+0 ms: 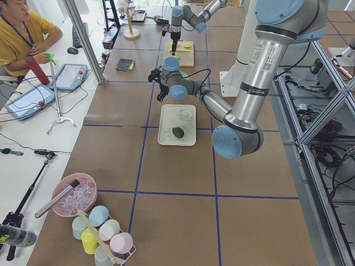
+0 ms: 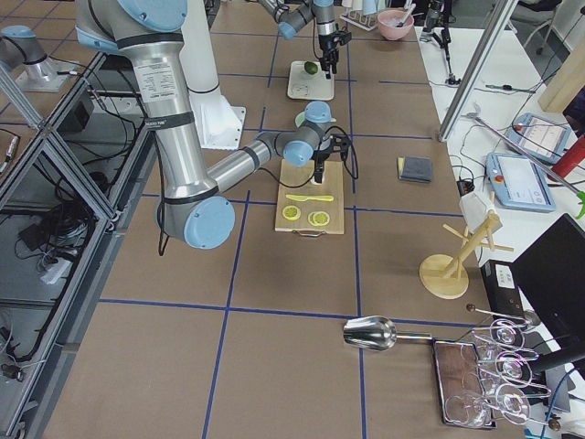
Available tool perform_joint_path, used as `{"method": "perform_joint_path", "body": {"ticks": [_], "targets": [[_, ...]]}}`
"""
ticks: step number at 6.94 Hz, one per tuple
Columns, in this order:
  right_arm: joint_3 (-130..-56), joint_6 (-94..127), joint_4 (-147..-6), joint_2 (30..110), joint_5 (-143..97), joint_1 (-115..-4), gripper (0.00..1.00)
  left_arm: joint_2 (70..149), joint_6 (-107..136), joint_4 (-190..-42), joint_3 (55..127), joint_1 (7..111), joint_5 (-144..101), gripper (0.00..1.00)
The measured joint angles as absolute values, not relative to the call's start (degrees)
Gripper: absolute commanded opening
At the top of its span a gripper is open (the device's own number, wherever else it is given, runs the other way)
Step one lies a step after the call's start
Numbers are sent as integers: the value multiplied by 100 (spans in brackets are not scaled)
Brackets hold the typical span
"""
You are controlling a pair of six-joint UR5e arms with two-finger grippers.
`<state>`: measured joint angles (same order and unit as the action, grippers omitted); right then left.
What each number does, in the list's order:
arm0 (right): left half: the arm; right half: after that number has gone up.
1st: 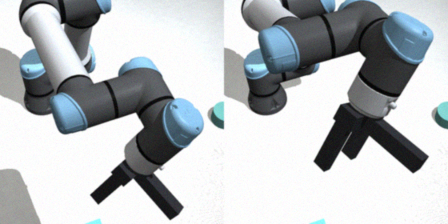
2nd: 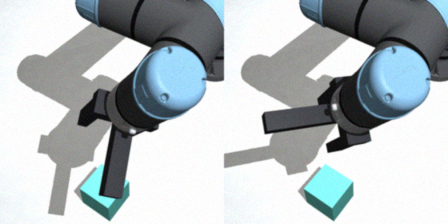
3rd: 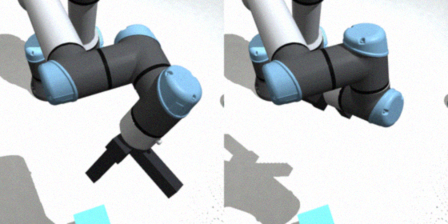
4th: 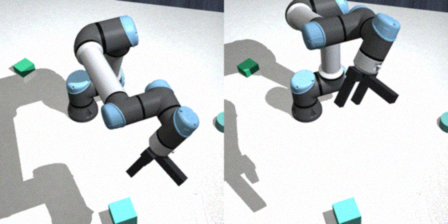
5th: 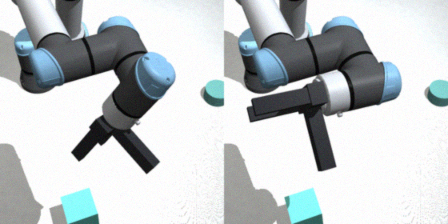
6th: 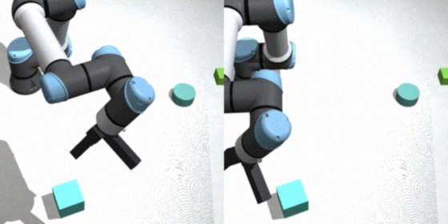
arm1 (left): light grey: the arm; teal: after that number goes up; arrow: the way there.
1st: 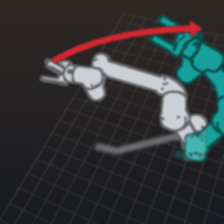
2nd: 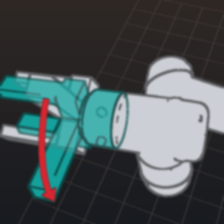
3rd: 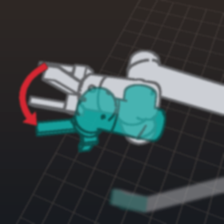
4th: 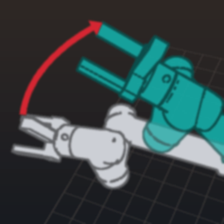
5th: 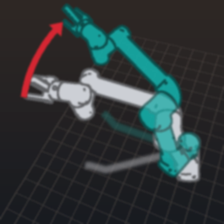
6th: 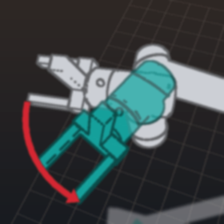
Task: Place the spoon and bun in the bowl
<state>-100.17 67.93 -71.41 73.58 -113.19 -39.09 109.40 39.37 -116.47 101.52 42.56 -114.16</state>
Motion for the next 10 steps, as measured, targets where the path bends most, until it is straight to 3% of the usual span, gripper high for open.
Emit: {"method": "perform_joint_path", "body": {"ticks": [3,6,9,10], "targets": [[-10000,6794,-7403,7297,-10984,-3689,92,10931,3937,-11654,10174,4261,-11409,68],[-9995,6794,-7462,7353,-10953,-3646,51,10926,3938,-11654,10183,4260,-11408,69],[-10033,6796,-7532,7336,-10983,-3639,36,10922,3965,-11654,10226,4268,-11406,69],[-10110,6800,-7572,7332,-10993,-3639,36,10919,3978,-11654,10242,4270,-11402,70]]}}
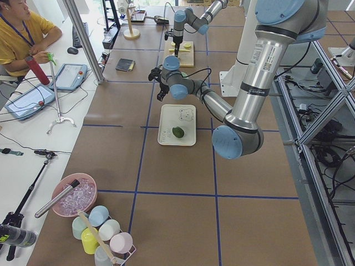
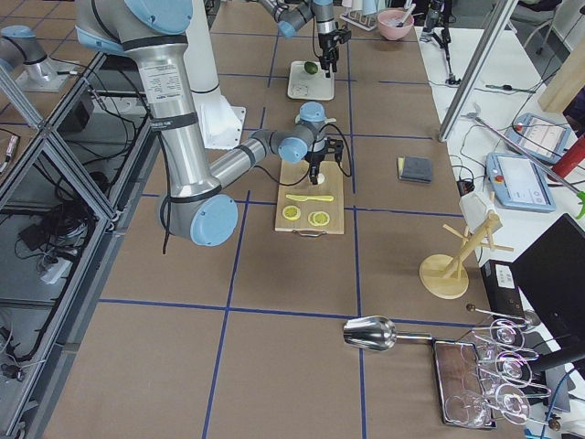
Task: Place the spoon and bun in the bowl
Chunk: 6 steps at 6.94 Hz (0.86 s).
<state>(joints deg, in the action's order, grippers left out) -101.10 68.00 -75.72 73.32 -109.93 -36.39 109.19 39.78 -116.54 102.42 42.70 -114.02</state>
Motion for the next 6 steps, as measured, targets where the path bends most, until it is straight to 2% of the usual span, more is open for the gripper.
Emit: {"method": "perform_joint_path", "body": {"ticks": [3,6], "targets": [[-10502,7144,-8095,6858,-11019,-3603,39,10747,3988,-11654,10463,4293,-11409,70],[-10152,8286,-8167,5725,-10914,-3311,41,10467,3974,-11662,10714,4309,-11417,71]]}}
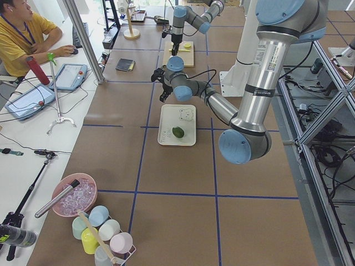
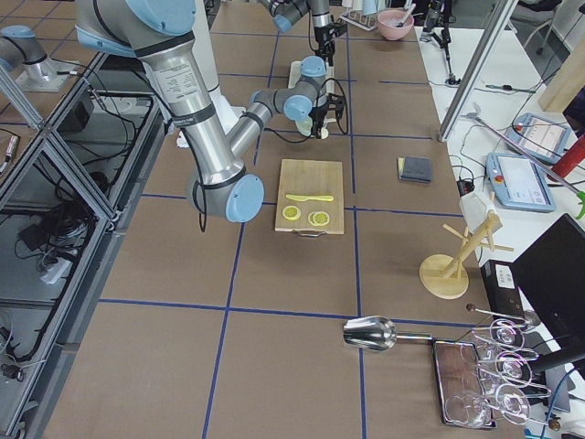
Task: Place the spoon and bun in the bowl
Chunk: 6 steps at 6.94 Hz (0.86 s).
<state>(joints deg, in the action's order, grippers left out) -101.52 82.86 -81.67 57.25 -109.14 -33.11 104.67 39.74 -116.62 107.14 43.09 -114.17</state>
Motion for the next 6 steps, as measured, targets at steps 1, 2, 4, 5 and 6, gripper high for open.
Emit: {"method": "perform_joint_path", "body": {"ticks": [1,2,4,5,6], "targets": [[-9931,8681,-8157,5351,-10701,-3059,42,10448,3963,-11663,10731,4312,-11417,71],[-9746,8924,-8142,5080,-10497,-2870,64,10436,3953,-11663,10736,4314,-11417,71],[-9393,9041,-8118,4782,-10370,-2736,100,10432,3947,-11663,10740,4315,-11417,71],[-9339,9034,-8115,4764,-10359,-2694,100,10430,3942,-11663,10736,4319,-11417,75],[-9400,9013,-8113,4845,-10365,-2662,100,10419,3924,-11665,10716,4333,-11417,75]]}}
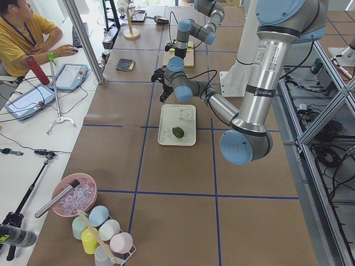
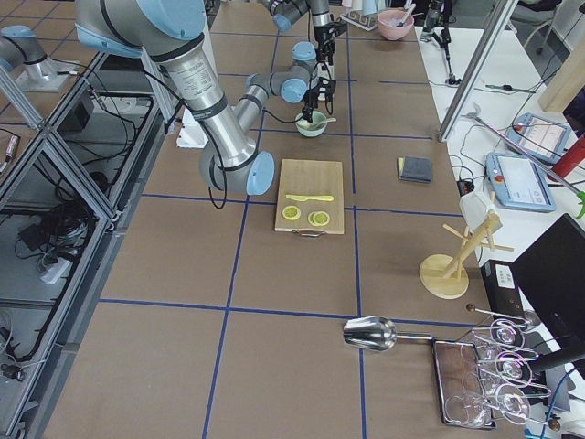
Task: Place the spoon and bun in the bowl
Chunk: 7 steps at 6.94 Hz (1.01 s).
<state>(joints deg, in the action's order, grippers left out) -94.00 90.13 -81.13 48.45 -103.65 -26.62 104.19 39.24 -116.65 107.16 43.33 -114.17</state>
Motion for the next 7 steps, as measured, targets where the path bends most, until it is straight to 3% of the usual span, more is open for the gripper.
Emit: {"method": "perform_joint_path", "body": {"ticks": [3,6,7], "targets": [[-10348,8350,-8140,5989,-10781,-3103,100,9948,3119,-11756,10695,4747,-11425,76],[-10980,5634,-8133,7927,-11921,-4653,100,9309,423,-11728,10100,6489,-12288,76],[-11070,4616,-8143,8464,-12449,-5393,100,9249,-422,-11684,9784,7109,-12511,80]]}}
